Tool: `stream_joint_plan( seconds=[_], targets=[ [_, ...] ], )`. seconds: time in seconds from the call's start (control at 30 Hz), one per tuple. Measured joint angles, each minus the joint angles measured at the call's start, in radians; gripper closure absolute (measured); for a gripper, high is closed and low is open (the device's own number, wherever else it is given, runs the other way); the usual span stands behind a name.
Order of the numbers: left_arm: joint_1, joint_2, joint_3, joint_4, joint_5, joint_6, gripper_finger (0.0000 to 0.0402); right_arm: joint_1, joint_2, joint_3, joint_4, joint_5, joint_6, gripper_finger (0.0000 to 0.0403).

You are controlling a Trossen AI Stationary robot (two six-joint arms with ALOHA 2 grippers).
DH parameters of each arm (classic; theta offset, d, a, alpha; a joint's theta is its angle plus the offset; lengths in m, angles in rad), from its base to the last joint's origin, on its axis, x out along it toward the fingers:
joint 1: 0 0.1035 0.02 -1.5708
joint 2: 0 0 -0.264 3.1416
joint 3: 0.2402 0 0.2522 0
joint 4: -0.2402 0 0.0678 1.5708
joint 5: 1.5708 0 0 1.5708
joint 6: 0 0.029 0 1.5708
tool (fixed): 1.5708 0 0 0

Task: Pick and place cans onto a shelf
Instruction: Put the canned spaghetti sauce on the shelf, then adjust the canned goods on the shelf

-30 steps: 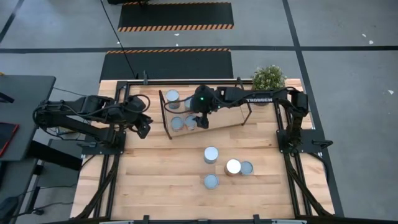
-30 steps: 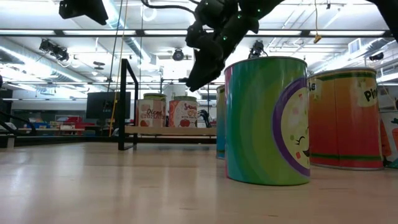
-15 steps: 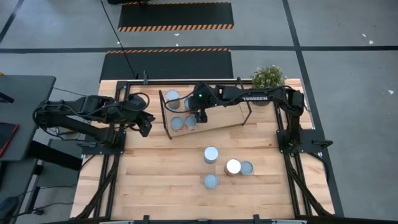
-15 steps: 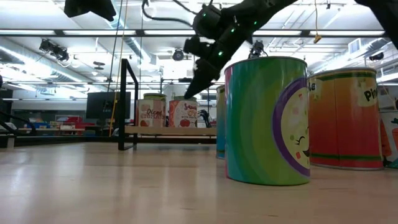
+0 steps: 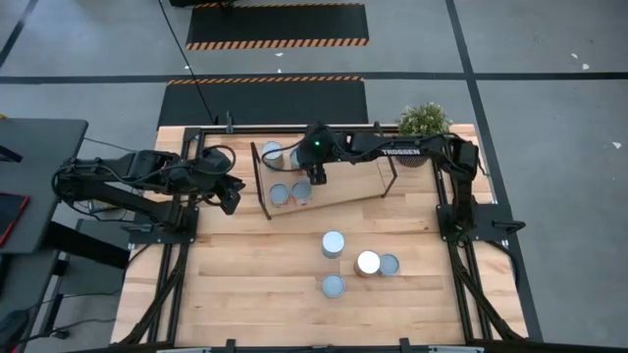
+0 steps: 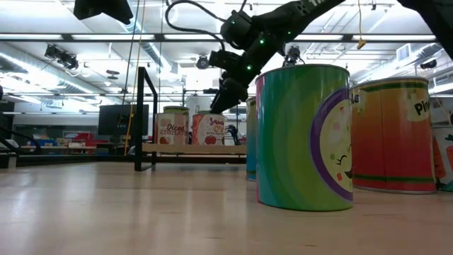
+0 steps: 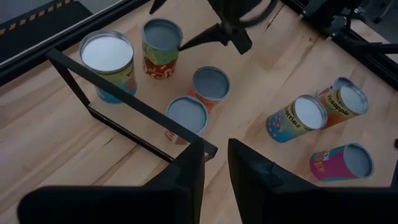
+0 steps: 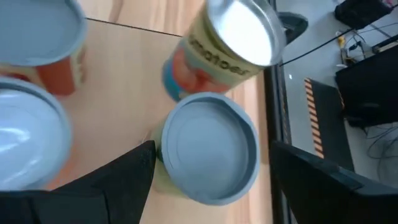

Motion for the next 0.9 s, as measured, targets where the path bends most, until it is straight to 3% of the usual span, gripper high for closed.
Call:
stream_joint_plan(
  seconds=[0.43, 0.6, 0.9],
  targets=[
    [0.000, 0.000, 0.000, -0.001, 0.000, 0.002, 0.0324, -0.029, -0.001, 0.000, 0.018, -0.019, -0.017, 0.0078],
    [0.000, 0.000, 0.000, -0.002, 0.000, 0.002, 0.0324, 0.032, -0.042, 0.000, -0.052, 0.054, 0.041, 0.0078],
    [0.000, 0.000, 0.000, -0.002, 0.000, 0.036, 0.0324, 0.181, -0.136, 0.002, -0.114, 0.034, 0.166, 0.0078]
  ],
)
